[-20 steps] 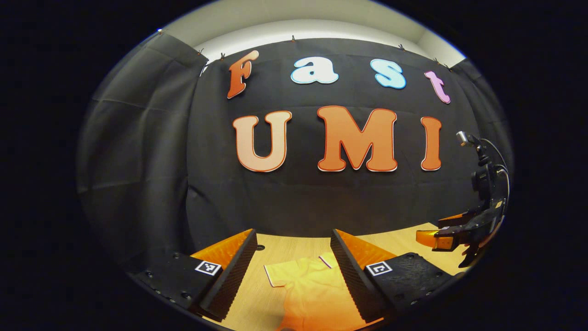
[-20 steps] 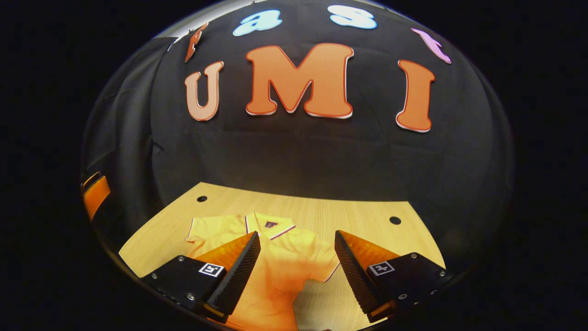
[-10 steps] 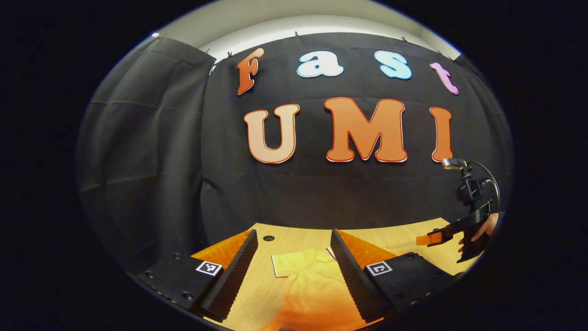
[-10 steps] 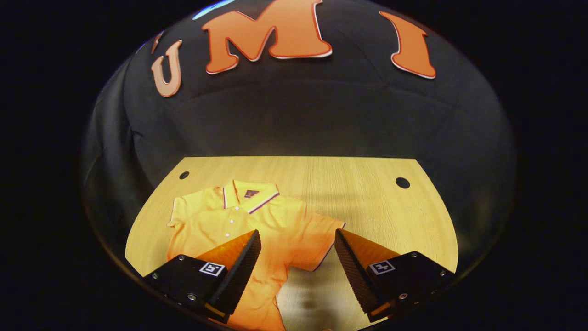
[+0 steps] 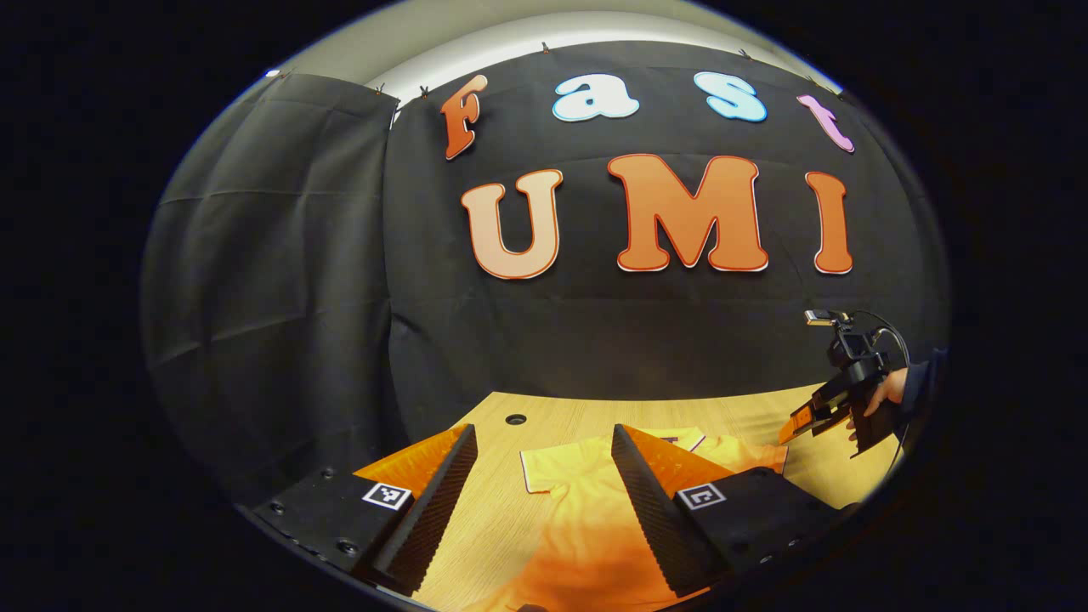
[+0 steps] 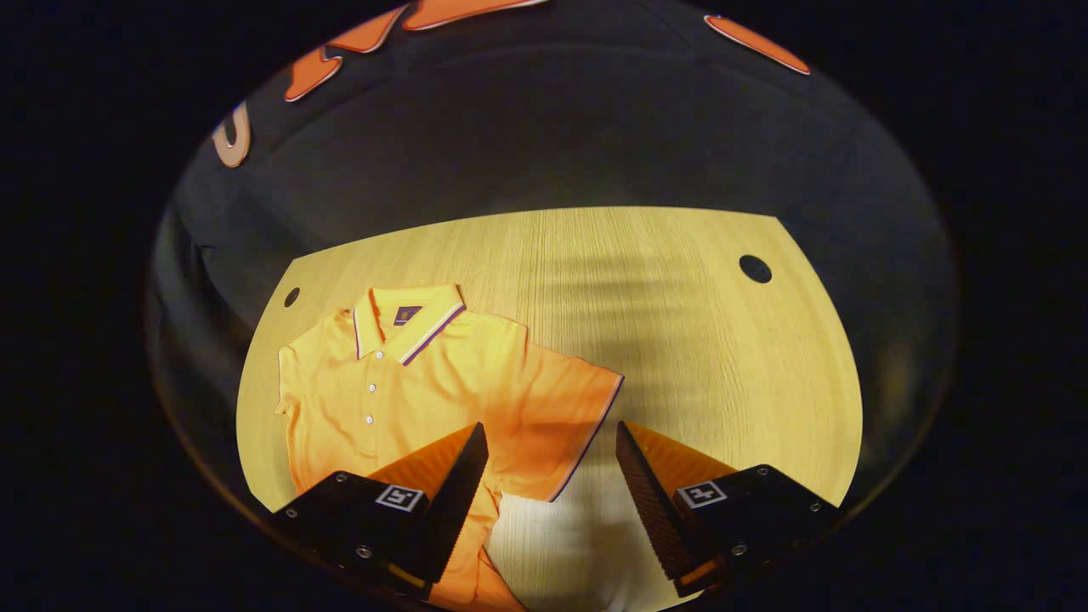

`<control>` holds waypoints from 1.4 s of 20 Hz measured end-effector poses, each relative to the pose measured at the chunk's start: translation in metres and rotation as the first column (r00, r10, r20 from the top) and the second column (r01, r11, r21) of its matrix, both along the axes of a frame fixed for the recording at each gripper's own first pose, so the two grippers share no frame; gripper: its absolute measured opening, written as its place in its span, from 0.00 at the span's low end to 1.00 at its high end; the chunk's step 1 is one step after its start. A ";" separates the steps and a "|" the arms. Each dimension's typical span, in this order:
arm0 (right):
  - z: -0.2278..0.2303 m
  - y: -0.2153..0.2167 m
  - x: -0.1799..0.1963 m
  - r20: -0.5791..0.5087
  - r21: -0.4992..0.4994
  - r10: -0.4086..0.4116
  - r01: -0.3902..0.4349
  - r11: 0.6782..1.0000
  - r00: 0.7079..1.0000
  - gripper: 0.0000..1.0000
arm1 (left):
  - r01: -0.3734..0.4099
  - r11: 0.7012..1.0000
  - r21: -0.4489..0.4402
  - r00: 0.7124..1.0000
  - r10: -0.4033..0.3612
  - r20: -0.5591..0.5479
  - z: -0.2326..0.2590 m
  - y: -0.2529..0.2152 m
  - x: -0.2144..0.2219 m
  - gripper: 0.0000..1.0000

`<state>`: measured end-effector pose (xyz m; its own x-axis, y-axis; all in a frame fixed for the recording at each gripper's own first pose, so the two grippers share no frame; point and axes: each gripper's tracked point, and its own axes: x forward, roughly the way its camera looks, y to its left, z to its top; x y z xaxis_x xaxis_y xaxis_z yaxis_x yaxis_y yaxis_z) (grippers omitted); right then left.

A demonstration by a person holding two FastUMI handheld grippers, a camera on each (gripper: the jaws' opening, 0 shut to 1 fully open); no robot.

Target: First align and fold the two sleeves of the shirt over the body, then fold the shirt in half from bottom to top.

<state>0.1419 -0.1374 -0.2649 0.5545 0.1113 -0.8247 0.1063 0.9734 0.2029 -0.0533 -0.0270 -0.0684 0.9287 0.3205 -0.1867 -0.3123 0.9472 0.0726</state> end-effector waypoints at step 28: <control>-0.031 0.039 0.039 -0.127 0.042 0.114 -0.110 0.993 0.985 0.09 | -0.025 0.989 -0.143 0.987 0.002 -0.159 -0.061 0.008 0.013 0.98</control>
